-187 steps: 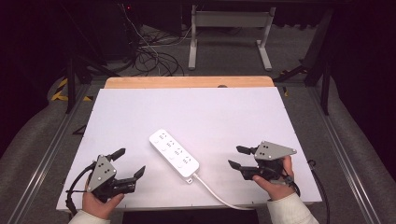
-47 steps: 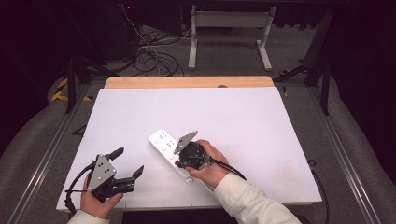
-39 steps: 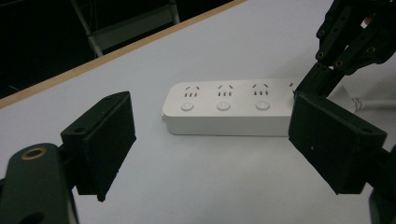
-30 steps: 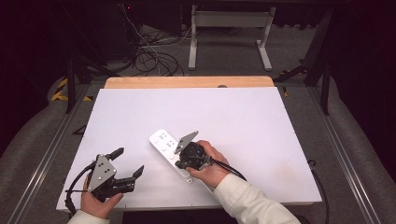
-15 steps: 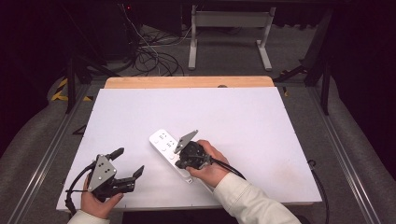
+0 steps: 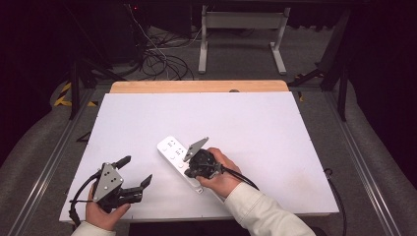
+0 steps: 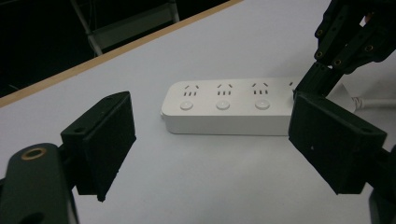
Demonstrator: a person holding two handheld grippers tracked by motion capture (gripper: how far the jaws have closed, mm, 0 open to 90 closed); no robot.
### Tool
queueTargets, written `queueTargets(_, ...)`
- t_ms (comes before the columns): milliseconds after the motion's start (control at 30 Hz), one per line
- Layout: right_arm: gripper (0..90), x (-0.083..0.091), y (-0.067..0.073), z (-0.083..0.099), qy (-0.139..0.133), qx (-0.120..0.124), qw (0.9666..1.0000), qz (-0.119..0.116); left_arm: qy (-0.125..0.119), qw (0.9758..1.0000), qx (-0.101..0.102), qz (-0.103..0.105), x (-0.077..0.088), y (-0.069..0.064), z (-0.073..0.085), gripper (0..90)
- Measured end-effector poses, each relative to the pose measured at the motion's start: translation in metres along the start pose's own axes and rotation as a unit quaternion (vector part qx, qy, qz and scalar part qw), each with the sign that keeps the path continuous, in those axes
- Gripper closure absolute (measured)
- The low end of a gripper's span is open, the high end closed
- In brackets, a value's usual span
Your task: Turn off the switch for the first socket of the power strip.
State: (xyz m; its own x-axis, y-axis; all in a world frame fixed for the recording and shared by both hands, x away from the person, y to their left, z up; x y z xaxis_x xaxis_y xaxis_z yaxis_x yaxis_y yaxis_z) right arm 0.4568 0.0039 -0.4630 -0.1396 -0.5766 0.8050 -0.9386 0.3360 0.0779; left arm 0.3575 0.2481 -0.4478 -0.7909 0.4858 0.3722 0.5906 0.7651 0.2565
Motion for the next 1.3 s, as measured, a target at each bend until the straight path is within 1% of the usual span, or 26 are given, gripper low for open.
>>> queueTargets(100,90.0,0.000,-0.001,-0.001,0.003,0.001,1.0000,0.000,0.000,1.0000,0.003,0.000,0.000,0.000,0.000,15.0)
queueTargets(133,90.0,0.000,0.000,-0.001,0.004,0.000,1.0000,0.000,0.001,1.0000,-0.001,-0.001,0.000,0.000,0.000,15.0)
queueTargets(233,90.0,0.000,-0.001,0.000,0.002,-0.002,1.0000,-0.002,0.001,1.0000,-0.001,-0.001,0.000,0.000,0.000,15.0)
queueTargets(433,90.0,-0.001,0.000,0.000,0.002,0.001,1.0000,0.002,0.001,1.0000,-0.001,-0.001,0.000,0.000,0.000,15.0)
queueTargets(567,90.0,-0.001,-0.001,0.000,0.003,-0.001,1.0000,-0.001,0.001,1.0000,-0.001,-0.001,0.000,0.000,0.000,15.0)
queueTargets(667,90.0,-0.001,-0.001,-0.001,0.004,-0.002,1.0000,0.004,0.002,1.0000,0.000,0.000,0.000,0.000,0.000,15.0)
queueTargets(767,90.0,-0.001,-0.002,0.000,0.004,-0.008,1.0000,0.000,0.002,1.0000,-0.002,-0.001,0.000,0.000,0.000,15.0)
queueTargets(867,90.0,-0.001,-0.002,-0.002,0.005,0.003,1.0000,0.000,0.001,1.0000,-0.001,-0.001,0.000,0.001,0.000,15.0)
queueTargets(900,90.0,0.001,-0.002,-0.002,-0.002,0.002,1.0000,-0.004,0.000,1.0000,0.000,-0.001,0.000,0.001,0.000,15.0)
queueTargets(933,90.0,0.004,-0.002,-0.003,-0.005,-0.008,1.0000,0.000,0.001,1.0000,0.001,-0.001,0.000,0.001,0.000,15.0)
queueTargets(967,90.0,0.005,-0.003,-0.002,-0.009,0.000,0.9999,0.004,0.000,1.0000,0.004,-0.001,0.000,0.001,0.001,15.0)
queueTargets(1000,90.0,0.008,-0.003,-0.002,-0.020,-0.007,0.9998,-0.001,0.000,1.0000,0.001,-0.002,0.001,0.001,0.001,15.0)
queueTargets(1033,90.0,0.012,-0.004,-0.003,-0.031,-0.008,0.9995,-0.005,0.000,1.0000,0.006,-0.001,0.000,0.001,0.001,15.0)
queueTargets(1100,90.0,0.020,-0.004,-0.005,-0.051,-0.011,0.9986,-0.006,0.000,1.0000,0.006,-0.001,0.000,0.001,0.001,15.0)
queueTargets(1133,90.0,0.023,-0.004,-0.006,-0.054,-0.011,0.9984,-0.005,0.001,1.0000,0.000,-0.002,0.000,0.001,0.001,15.0)
queueTargets(1167,90.0,0.026,-0.004,-0.007,-0.058,-0.009,0.9983,-0.004,0.000,1.0000,0.005,-0.001,0.000,0.001,0.001,15.0)
queueTargets(1200,90.0,0.029,-0.004,-0.008,-0.060,-0.008,0.9982,-0.002,0.000,1.0000,0.001,-0.002,0.001,0.001,0.000,15.0)
queueTargets(1300,90.0,0.036,-0.002,-0.009,-0.063,-0.002,0.9980,0.003,0.001,1.0000,0.001,-0.002,0.001,0.001,0.000,15.0)
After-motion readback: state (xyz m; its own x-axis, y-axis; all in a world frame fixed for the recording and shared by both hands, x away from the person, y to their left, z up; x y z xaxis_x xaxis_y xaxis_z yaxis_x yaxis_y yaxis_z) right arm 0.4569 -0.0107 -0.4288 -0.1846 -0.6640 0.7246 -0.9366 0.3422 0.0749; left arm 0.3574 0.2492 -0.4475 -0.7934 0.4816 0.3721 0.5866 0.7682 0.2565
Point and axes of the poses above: each handheld gripper's, and its own axes: x roughly backward along the jaws, z roughly out of its underside, y roughly to its left, the point moved 2 cm from there along -x, roughly forward along the jaws, and after that the axes turned 5 degrees about -x, right-handed, at the moved point
